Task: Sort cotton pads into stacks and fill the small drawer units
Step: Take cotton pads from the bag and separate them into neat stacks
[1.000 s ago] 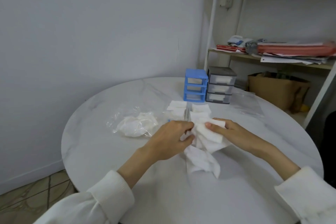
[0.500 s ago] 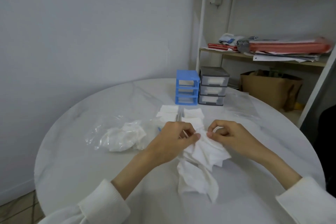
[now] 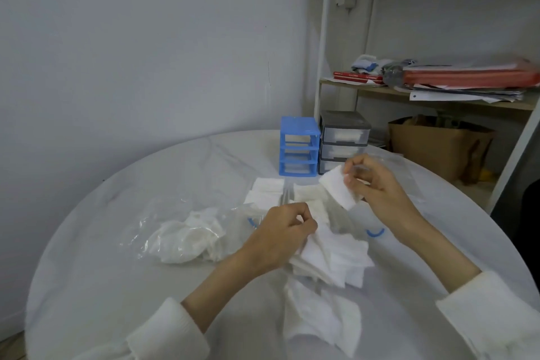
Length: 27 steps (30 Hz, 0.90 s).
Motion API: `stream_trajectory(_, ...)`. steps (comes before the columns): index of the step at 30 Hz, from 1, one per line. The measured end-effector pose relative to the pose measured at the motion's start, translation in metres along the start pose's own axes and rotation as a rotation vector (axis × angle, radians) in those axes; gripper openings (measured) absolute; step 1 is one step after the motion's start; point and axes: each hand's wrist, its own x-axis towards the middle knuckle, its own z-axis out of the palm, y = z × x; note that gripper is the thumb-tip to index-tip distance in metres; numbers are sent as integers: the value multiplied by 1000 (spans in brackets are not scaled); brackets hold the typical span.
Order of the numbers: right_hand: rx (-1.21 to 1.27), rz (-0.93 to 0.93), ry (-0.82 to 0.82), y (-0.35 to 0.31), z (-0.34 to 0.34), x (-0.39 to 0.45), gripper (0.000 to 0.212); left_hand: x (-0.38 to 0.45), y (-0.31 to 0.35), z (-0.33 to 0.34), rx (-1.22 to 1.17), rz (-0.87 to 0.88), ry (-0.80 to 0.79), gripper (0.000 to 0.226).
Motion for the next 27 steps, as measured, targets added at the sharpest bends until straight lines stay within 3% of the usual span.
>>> stream_trajectory(4,24,22,-24,6,15,2,40,-1,-6,6,69,90,-79,25)
stream_trajectory(8,84,-43,39,17,24,-4,29,-4,-14,9,210,355,32,4)
stream_trajectory(11,85,-125,171,21,22,-4,32,-3,-18,12,167,421,134,3)
stream_trajectory(16,130,-104,218,17,24,-8,33,-6,-11,14,-25,332,200,16)
stream_trajectory(20,132,-61,111,17,27,-11,31,-10,-7,13,-131,261,223,19)
stream_trajectory(27,20,-80,-42,17,28,-17,42,-5,-7,8,-333,205,399,25)
